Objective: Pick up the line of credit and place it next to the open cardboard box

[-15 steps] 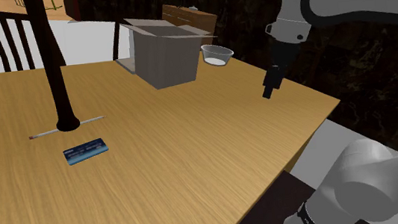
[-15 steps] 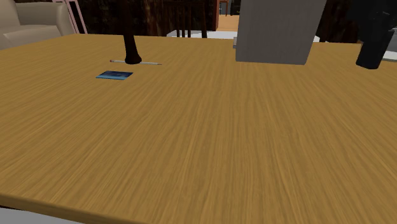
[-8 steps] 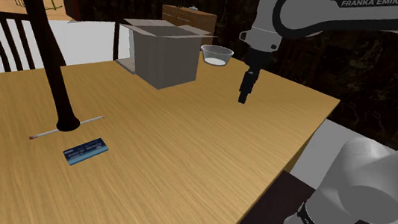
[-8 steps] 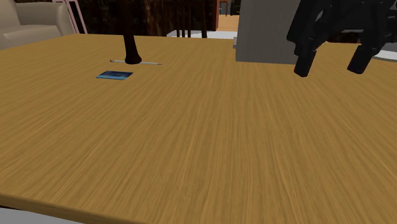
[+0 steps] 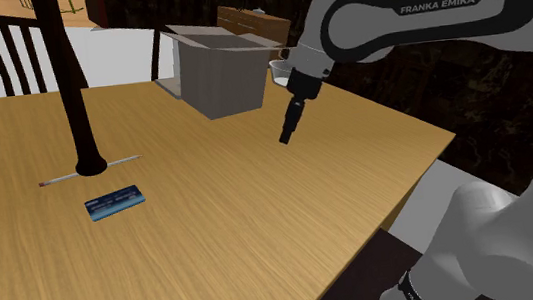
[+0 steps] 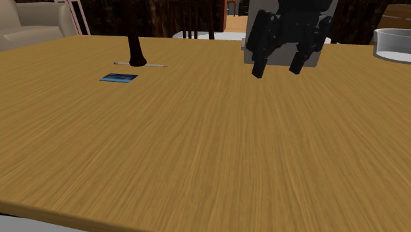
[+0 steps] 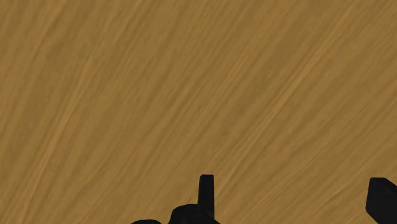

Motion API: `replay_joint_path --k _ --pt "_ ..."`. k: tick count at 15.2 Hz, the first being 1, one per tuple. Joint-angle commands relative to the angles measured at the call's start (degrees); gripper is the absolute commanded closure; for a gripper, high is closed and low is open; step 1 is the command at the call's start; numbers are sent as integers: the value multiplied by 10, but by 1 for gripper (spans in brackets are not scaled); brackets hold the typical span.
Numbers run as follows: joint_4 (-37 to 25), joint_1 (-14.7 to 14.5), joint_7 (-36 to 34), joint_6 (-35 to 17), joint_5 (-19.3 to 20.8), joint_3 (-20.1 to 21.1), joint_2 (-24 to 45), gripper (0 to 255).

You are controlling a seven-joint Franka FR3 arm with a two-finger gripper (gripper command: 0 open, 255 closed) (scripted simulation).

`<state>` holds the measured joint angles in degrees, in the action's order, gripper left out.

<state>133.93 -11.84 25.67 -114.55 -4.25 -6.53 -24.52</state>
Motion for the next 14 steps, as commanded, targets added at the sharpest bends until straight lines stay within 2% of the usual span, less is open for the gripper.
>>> replay_joint_path --k 1,7,14 --pt "-9 -18 32 -30 -20 -2 28 0" --pt "-53 -68 126 -91 -85 -1 108 0" --pt "-119 -118 239 -134 -165 13 192 0"
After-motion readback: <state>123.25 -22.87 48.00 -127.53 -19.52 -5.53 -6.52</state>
